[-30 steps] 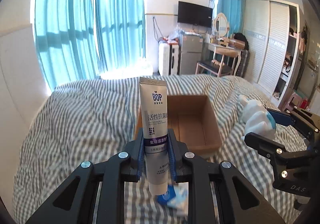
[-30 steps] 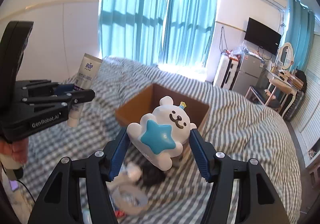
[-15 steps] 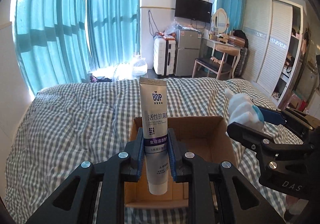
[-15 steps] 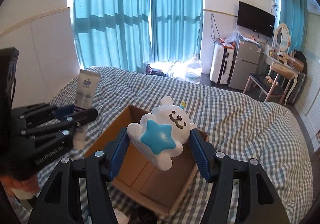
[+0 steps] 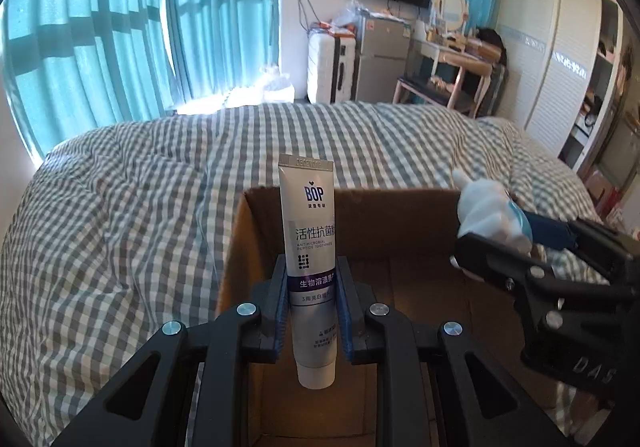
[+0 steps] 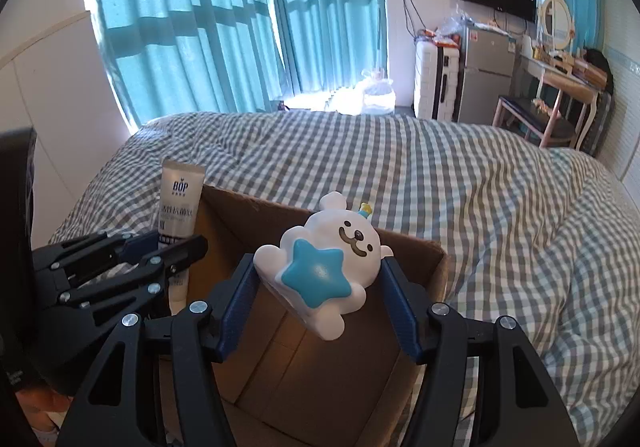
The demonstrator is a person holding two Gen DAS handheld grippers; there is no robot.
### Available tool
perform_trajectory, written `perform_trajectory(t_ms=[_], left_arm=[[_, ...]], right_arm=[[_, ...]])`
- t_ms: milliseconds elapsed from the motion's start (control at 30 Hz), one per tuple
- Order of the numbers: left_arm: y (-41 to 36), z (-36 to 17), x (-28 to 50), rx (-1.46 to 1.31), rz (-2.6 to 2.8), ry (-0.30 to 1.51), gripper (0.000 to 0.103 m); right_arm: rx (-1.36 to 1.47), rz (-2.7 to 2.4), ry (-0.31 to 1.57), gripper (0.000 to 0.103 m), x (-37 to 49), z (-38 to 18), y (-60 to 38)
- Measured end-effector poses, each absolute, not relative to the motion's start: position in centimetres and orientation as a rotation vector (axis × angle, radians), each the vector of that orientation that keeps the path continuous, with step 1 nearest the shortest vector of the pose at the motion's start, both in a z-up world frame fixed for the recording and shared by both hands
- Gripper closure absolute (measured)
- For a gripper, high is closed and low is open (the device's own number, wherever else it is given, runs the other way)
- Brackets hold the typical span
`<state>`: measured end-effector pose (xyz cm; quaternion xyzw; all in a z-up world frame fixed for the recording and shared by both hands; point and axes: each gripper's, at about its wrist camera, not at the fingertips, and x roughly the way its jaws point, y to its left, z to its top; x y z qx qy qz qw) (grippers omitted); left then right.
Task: Organize objects
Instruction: 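Carry the toothpaste tube with the left gripper while the right gripper carries the bear over the box, then open both grippers to drop the tube and bear into the box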
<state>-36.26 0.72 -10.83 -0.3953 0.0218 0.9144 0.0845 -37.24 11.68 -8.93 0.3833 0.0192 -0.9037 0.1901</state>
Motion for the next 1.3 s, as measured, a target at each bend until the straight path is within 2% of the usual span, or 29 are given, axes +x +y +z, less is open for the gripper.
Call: perform_trajectory(t_ms=[300, 467, 533, 600, 667, 700, 733, 900, 1000, 1100, 1133, 1300], left_arm=[[1.1, -12.4, -35.8, -1.200, 2.674, 0.132, 0.082], [0.9, -12.9, -35.6, -1.200, 2.632, 0.081, 0.080], [0.9, -13.2, -35.7, -1.208, 2.609, 0.052, 0.073], [0.9, -13.3, -35.5, -1.209, 2.597, 0.039, 0.062], [1.0, -13.1, -35.0, -1.198, 2.582, 0.030, 0.045], [1.1, -12.9, -34.8, -1.198, 2.592, 0.041, 0.028], [1.3, -12.5, -34.4, -1.190, 2.616, 0.057, 0.016], [1.3, -9.3, -32.2, -1.155, 2.660, 0.067, 0.014], [0.2, -6.9, -30.1, -1.137, 2.668, 0.014, 0.007], [-0.7, -5.1, -27.9, -1.160, 2.658, 0.026, 0.005], [-1.0, -4.6, -27.0, -1.168, 2.663, 0.048, 0.005], [-2.3, -2.3, -22.5, -1.178, 2.720, 0.129, 0.003]], right_arm=[[1.088, -2.530, 0.095, 0.042, -36.6, -10.6, 11.5], [1.072, -2.511, 0.065, 0.042, -35.9, -10.4, 11.6], [1.053, -2.531, 0.047, 0.041, -35.5, -10.1, 11.8], [1.019, -2.555, 0.009, 0.031, -35.1, -9.7, 12.2], [0.984, -2.559, -0.073, 0.028, -34.5, -9.0, 13.1], [0.974, -2.551, -0.111, 0.028, -34.2, -8.6, 13.6], [0.968, -2.545, -0.148, 0.028, -33.9, -8.2, 14.3], [0.933, -2.566, -0.180, 0.026, -31.0, -4.6, 16.3], [0.896, -2.578, -0.168, 0.023, -28.4, -2.2, 17.6], [0.892, -2.592, -0.099, 0.014, -25.9, -0.3, 18.4], [0.890, -2.602, -0.080, 0.008, -25.0, 0.1, 18.7], [0.920, -2.637, -0.015, 0.005, -21.4, 1.2, 20.3]])
